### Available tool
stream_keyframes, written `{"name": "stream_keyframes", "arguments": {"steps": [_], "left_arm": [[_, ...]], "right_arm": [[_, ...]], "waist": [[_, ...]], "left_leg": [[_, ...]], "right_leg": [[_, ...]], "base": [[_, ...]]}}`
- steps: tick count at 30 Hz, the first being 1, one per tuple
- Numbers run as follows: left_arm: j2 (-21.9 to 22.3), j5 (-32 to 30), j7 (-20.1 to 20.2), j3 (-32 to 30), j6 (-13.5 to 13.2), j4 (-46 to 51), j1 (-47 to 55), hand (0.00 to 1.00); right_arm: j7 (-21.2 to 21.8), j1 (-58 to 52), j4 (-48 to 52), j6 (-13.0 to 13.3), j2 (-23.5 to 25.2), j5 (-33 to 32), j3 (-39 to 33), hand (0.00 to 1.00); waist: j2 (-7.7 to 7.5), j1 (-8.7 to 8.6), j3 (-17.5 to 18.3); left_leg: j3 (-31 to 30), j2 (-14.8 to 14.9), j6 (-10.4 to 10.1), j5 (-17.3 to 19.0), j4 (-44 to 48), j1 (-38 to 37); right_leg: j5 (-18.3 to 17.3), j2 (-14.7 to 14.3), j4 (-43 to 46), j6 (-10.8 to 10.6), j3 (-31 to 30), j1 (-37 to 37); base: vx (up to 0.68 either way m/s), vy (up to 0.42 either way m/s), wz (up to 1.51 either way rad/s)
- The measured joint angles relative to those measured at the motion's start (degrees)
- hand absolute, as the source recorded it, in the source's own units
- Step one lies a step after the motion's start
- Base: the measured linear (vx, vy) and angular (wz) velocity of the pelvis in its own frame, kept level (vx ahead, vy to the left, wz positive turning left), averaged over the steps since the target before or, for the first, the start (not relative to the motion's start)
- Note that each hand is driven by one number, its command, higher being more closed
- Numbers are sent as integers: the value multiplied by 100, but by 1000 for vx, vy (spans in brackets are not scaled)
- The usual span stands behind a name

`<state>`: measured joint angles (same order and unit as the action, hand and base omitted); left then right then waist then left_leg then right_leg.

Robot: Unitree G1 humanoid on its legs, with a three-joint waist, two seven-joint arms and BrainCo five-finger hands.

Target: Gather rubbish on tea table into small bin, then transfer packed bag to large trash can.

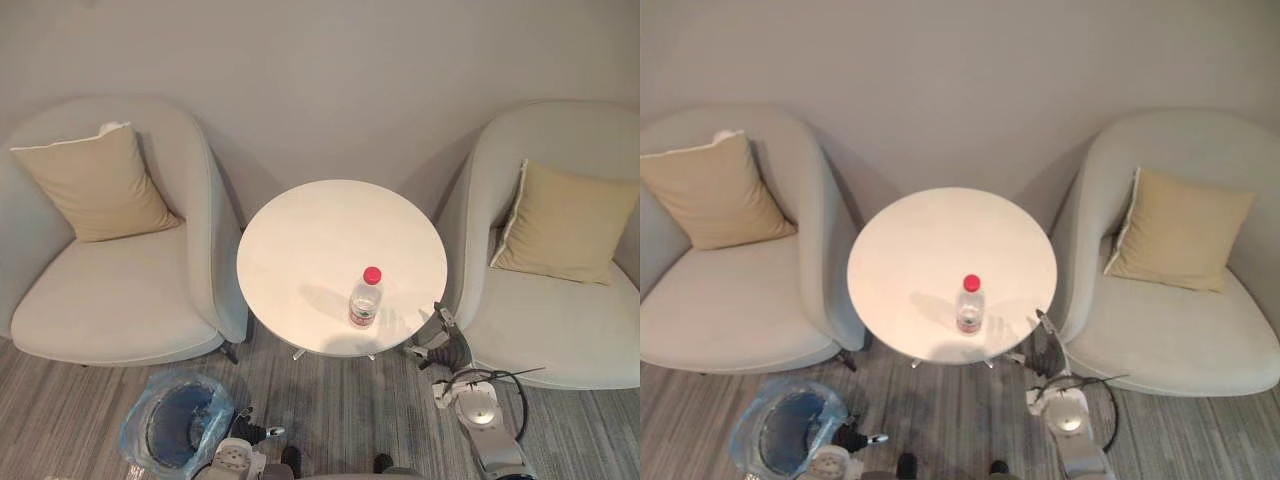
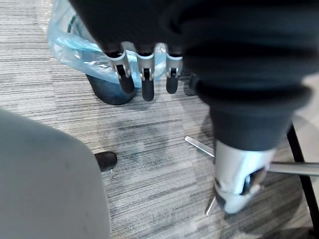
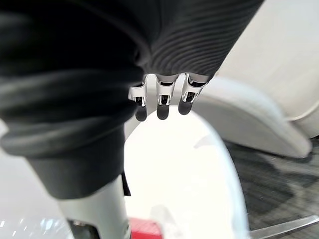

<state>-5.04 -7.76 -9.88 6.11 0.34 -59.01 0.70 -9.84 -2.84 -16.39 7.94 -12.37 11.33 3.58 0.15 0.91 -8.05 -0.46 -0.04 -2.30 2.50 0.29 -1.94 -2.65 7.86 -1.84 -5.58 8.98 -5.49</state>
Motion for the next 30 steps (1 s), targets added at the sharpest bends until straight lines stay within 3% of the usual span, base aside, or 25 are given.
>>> {"name": "stream_keyframes", "arguments": {"steps": [13, 20, 21, 30], "left_arm": [[42, 83, -12, -4, -14, 147, -134, 0], [54, 179, -33, -7, -17, 225, -186, 0], [67, 200, -97, -7, -19, 237, -186, 0], [75, 235, -121, -11, -87, 366, -240, 0]], "right_arm": [[-43, 588, -615, -33, 40, -299, 124, 0], [-157, 1059, -755, -67, 121, -513, 139, 0], [-160, 1149, -758, -67, 121, -516, 149, 100], [-246, 1595, -766, -70, 103, -721, 184, 100]], "waist": [[103, 227, -327], [160, 261, -468], [167, 283, -475], [191, 368, -715]], "left_leg": [[-374, -33, -4, -2, 87, 211], [-643, -65, -19, -87, 96, 498], [-652, -66, -19, -87, 96, 498], [-704, -84, -17, -84, 214, 540]], "right_leg": [[-22, -4, -33, 34, 320, -13], [-23, -4, -27, 34, 572, 136], [-24, -4, -27, 36, 581, 130], [-53, 3, 1, 83, 617, 65]], "base": [[-19, -12, 12], [-5, -8, 20], [15, 0, 8], [-6, 1, 2]]}}
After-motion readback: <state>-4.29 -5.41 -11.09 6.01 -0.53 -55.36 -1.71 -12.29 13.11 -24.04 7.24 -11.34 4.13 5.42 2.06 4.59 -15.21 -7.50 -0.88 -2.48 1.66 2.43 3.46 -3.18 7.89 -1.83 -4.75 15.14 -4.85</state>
